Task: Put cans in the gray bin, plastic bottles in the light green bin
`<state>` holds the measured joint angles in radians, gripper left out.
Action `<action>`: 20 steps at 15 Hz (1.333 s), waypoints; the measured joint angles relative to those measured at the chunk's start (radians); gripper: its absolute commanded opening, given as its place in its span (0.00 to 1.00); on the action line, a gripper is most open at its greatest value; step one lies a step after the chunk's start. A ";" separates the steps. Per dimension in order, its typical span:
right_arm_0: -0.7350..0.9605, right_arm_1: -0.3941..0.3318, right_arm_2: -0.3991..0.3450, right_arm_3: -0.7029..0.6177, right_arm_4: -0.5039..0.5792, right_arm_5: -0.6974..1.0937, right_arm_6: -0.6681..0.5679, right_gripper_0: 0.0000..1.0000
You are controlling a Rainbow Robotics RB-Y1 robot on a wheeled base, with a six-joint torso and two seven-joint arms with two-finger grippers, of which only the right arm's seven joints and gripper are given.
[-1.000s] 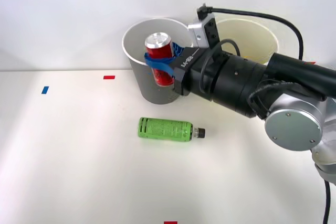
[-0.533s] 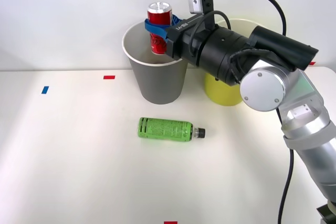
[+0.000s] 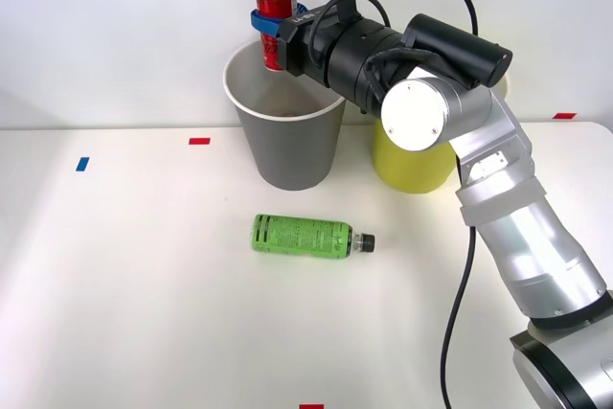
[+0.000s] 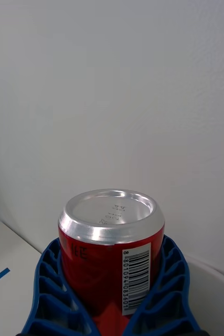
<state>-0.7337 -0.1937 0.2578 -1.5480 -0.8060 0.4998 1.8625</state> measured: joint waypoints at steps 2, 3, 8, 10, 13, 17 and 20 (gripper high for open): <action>-0.021 0.023 -0.006 0.031 0.058 -0.001 -0.001 0.00; -0.025 0.032 -0.008 0.037 0.083 -0.001 -0.005 0.00; -0.027 0.048 -0.010 0.039 0.099 -0.010 -0.015 1.00; -0.027 0.047 -0.010 0.040 0.099 -0.015 -0.015 1.00; -0.027 0.047 -0.009 0.039 0.099 -0.025 -0.003 1.00; -0.016 -0.005 0.040 0.034 0.091 -0.113 0.012 1.00; 0.089 -0.064 0.075 -0.075 0.076 -0.190 0.019 1.00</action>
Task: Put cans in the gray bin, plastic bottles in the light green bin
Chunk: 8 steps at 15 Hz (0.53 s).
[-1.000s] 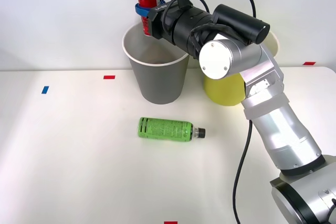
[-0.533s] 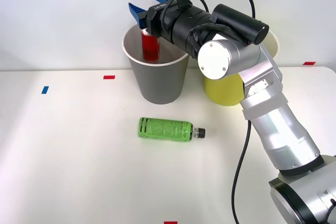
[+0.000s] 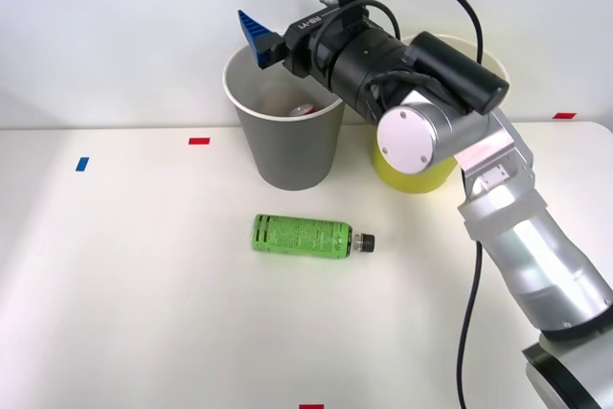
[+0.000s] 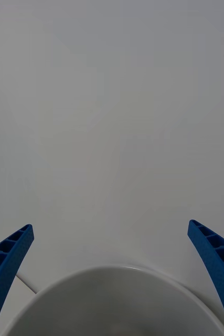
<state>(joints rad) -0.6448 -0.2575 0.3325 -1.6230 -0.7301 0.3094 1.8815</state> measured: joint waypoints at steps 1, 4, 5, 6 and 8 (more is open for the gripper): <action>0.054 -0.018 0.002 -0.065 -0.001 -0.008 0.001 1.00; 0.256 -0.091 0.003 -0.280 -0.015 -0.044 -0.003 1.00; 0.326 -0.117 0.003 -0.334 -0.025 -0.068 -0.003 1.00; 0.394 -0.144 0.003 -0.389 -0.033 -0.098 -0.003 1.00; 0.529 -0.195 0.003 -0.480 -0.039 -0.158 -0.002 1.00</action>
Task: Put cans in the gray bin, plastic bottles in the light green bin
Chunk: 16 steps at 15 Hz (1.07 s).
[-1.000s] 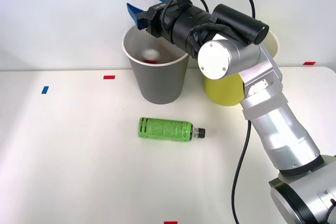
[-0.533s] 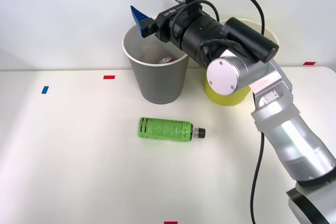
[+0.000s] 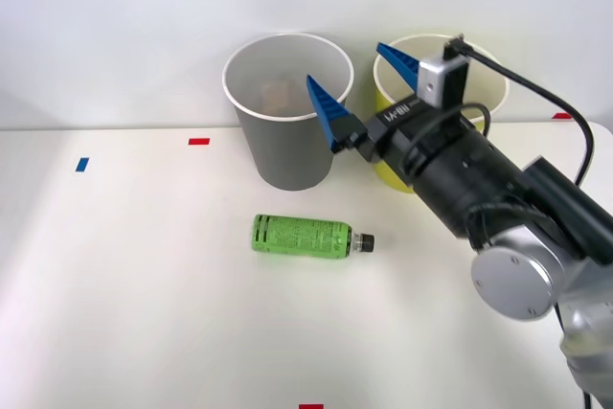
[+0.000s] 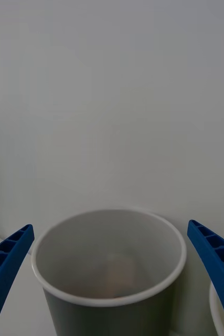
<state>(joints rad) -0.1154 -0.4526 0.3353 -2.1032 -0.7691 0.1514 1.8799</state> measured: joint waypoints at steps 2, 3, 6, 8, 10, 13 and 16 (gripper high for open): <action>0.133 -0.033 -0.001 -0.075 -0.002 -0.062 0.001 1.00; 0.198 -0.042 -0.001 -0.098 -0.002 -0.102 0.002 1.00; 0.376 -0.044 -0.001 -0.128 -0.002 -0.228 0.004 1.00; 0.473 -0.030 -0.011 -0.131 -0.004 -0.274 0.004 1.00; 0.550 -0.015 -0.033 -0.132 -0.008 -0.305 0.004 1.00; 0.638 0.004 -0.059 -0.131 -0.014 -0.341 0.004 1.00; 0.713 0.026 -0.084 -0.130 -0.015 -0.367 0.004 1.00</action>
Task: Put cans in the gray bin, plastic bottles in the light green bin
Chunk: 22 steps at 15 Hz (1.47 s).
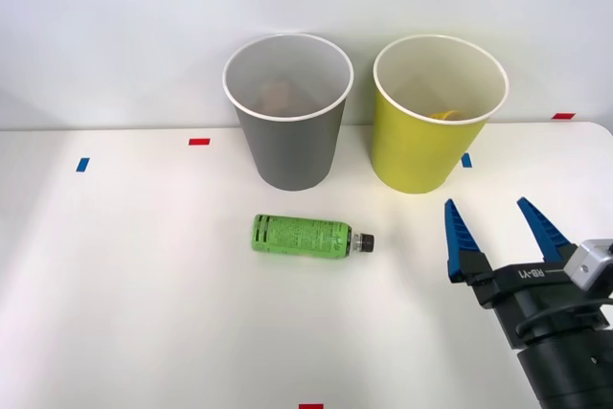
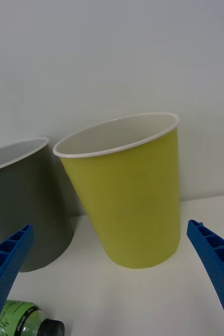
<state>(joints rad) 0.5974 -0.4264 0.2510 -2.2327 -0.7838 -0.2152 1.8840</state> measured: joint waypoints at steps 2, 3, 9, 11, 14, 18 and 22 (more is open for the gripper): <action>0.037 0.014 -0.017 0.002 0.000 -0.017 0.002 1.00; 0.049 0.018 -0.021 0.010 -0.001 -0.040 0.004 1.00; 0.039 0.027 0.009 0.247 0.047 -0.326 0.011 1.00; 0.045 0.033 0.002 0.281 0.049 -0.348 0.015 1.00; 0.086 0.097 -0.026 0.289 0.106 -0.350 0.017 1.00; 0.132 0.206 -0.051 0.289 0.222 -0.346 0.020 1.00; 0.151 0.262 -0.093 0.289 0.355 -0.320 0.008 1.00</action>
<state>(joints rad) 0.7483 -0.1642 0.1580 -1.9436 -0.4285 -0.5356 1.8922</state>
